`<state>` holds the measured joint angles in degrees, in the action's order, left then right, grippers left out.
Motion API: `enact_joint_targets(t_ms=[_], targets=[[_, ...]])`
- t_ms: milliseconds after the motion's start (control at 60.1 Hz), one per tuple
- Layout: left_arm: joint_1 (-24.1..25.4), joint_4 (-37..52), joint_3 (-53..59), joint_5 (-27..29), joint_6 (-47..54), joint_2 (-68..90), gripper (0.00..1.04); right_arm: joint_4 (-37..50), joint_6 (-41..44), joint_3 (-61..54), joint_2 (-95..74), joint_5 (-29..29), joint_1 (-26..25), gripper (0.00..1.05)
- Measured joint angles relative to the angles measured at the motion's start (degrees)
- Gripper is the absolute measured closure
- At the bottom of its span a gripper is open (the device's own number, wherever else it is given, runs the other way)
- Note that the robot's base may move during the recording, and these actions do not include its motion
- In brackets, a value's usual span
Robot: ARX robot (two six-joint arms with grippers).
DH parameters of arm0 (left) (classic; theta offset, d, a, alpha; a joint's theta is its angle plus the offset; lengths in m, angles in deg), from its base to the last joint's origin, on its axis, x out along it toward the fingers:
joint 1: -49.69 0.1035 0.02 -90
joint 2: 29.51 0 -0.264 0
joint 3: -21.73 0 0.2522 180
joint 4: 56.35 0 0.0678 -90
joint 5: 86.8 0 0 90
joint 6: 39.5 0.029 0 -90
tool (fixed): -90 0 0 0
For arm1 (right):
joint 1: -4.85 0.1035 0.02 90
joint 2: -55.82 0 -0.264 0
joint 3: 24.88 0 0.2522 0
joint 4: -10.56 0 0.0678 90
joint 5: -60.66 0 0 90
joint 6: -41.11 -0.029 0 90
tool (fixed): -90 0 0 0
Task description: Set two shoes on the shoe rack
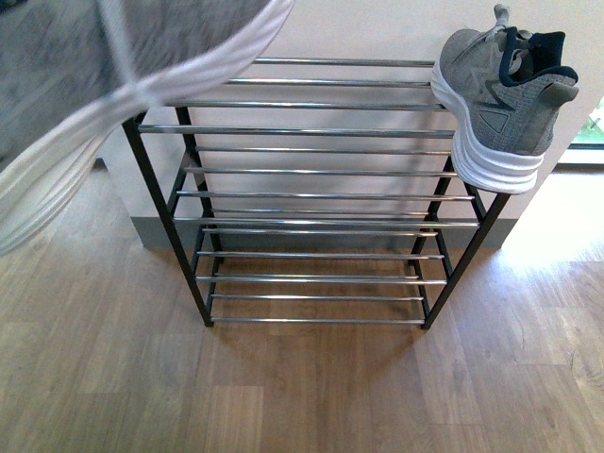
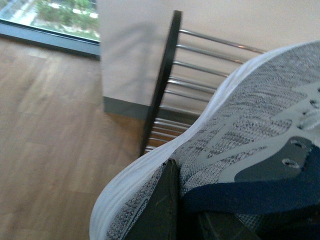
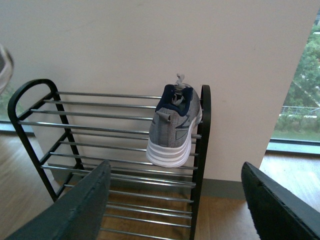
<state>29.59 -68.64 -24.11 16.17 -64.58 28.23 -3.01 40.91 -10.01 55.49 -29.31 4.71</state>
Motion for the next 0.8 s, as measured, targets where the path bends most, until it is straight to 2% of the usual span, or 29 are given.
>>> enact_joint_targets(t_ms=[83,349,582,799], targets=[[-0.2,1.5,-7.6,-1.2,-4.1,10.8,1.03,0.0,0.0,0.0,0.0,0.0,0.0,0.08],[-1.6,-1.7,-27.5,-0.5,-17.9,36.8,1.03,0.0,0.0,0.0,0.0,0.0,0.0,0.09],[-7.2,-7.7,-46.6,-2.4,-27.9,54.6,1.03,0.0,0.0,0.0,0.0,0.0,0.0,0.09],[-11.6,-16.9,-66.9,-4.2,-32.2,70.3,1.03,0.0,0.0,0.0,0.0,0.0,0.0,0.09]])
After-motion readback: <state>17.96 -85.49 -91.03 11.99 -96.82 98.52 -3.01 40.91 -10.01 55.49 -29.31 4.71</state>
